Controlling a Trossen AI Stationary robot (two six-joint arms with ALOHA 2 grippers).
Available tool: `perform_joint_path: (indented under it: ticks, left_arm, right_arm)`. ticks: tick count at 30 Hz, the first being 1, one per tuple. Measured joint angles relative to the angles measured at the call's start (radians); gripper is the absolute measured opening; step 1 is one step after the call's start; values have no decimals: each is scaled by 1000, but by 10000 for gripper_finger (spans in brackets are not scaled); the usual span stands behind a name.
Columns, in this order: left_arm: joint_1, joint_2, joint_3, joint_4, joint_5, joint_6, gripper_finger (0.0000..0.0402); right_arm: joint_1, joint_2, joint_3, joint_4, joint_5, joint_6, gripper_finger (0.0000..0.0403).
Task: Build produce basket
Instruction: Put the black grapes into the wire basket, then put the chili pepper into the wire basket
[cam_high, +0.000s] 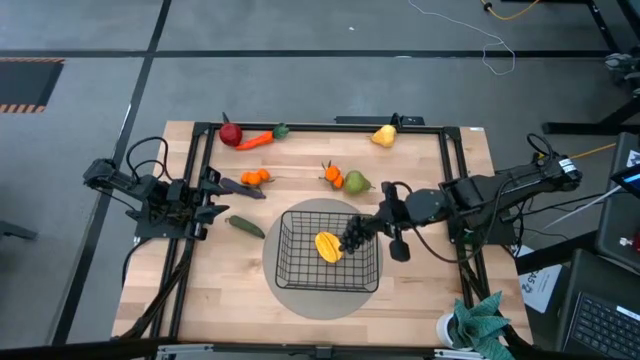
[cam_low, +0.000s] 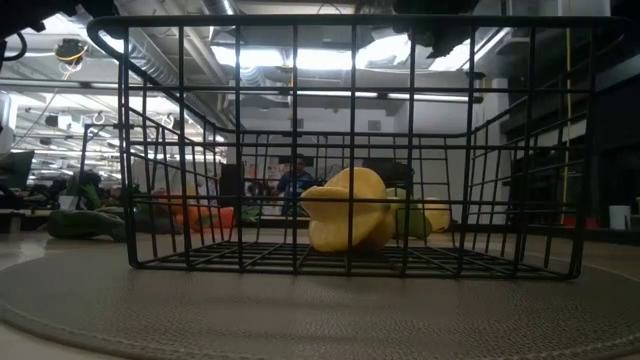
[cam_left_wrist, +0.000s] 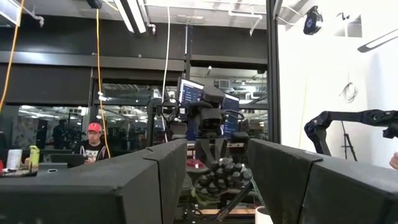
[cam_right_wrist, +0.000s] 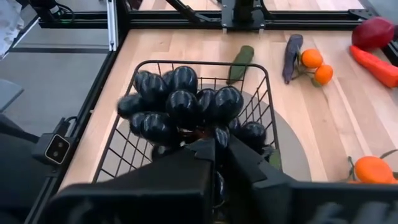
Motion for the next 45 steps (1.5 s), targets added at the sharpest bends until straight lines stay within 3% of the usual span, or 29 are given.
perform_joint_path:
  ticks: [18, 33, 41, 45]
  left_arm:
    - [0, 0, 0, 0, 0, 0, 163]
    - [0, 0, 0, 0, 0, 0, 163]
    - [0, 0, 0, 0, 0, 0, 163]
    - [0, 0, 0, 0, 0, 0, 163]
  right_arm:
    - [0, 0, 0, 0, -33, -26, 29]
    - [0, 0, 0, 2, -33, -26, 156]
    - [0, 0, -1, 1, -26, -26, 171]
    - [0, 0, -1, 2, 66, -26, 171]
